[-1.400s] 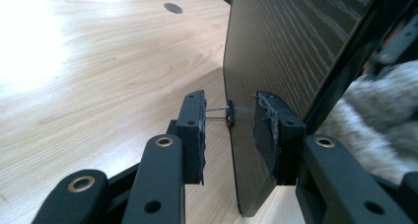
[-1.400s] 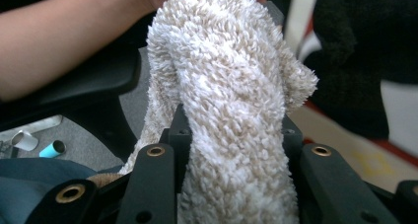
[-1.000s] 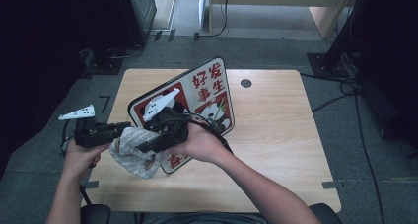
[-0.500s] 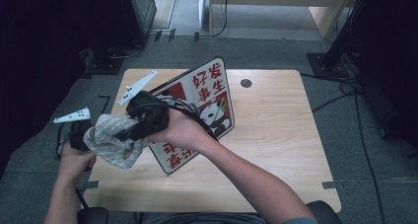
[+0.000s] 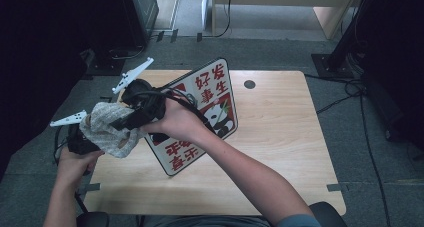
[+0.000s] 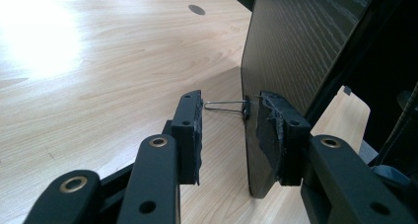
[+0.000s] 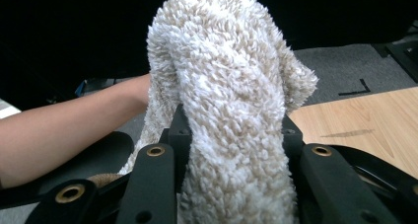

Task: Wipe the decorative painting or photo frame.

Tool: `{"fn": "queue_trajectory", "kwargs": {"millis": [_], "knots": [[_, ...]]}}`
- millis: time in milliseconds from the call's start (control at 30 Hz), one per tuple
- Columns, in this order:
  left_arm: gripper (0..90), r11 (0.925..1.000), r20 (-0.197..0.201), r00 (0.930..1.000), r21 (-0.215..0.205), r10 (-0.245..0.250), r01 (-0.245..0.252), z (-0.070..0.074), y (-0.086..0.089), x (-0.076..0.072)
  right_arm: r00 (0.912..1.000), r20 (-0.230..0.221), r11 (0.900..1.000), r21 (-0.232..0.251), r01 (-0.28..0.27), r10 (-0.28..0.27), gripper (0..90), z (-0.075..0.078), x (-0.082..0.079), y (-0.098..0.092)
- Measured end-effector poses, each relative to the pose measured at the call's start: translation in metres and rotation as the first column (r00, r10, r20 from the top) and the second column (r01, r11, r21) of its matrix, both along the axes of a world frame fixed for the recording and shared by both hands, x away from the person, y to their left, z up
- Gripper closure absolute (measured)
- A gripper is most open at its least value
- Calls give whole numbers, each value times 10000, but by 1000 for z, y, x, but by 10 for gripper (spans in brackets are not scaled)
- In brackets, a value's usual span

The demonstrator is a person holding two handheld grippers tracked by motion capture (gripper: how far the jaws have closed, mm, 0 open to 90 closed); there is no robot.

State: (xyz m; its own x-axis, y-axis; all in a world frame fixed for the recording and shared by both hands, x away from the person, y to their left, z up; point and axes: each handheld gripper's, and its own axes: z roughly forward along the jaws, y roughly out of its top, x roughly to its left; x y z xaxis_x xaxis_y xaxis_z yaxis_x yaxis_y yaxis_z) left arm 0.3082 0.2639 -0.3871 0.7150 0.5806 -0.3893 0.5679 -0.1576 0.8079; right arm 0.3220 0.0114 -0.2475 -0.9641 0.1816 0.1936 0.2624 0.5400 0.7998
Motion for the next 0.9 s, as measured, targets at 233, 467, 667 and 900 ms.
{"fn": "queue_trajectory", "kwargs": {"millis": [233,467,667,900], "knots": [[625,10000,29,10000,-9,26,-26,0,1,-1,9995,-274,9998,-149,139,-143,644,-3,5,-7],[623,10000,34,10000,49,4,-4,0,1,-1,9981,-522,9992,-241,313,-325,644,-8,6,-11],[623,10000,27,10000,52,11,-12,0,1,0,9982,-507,9993,-227,311,-323,644,-7,5,-9],[620,10000,32,10000,1,94,-94,0,5,-1,9984,-436,9990,-291,341,-353,643,-8,4,-3]]}}
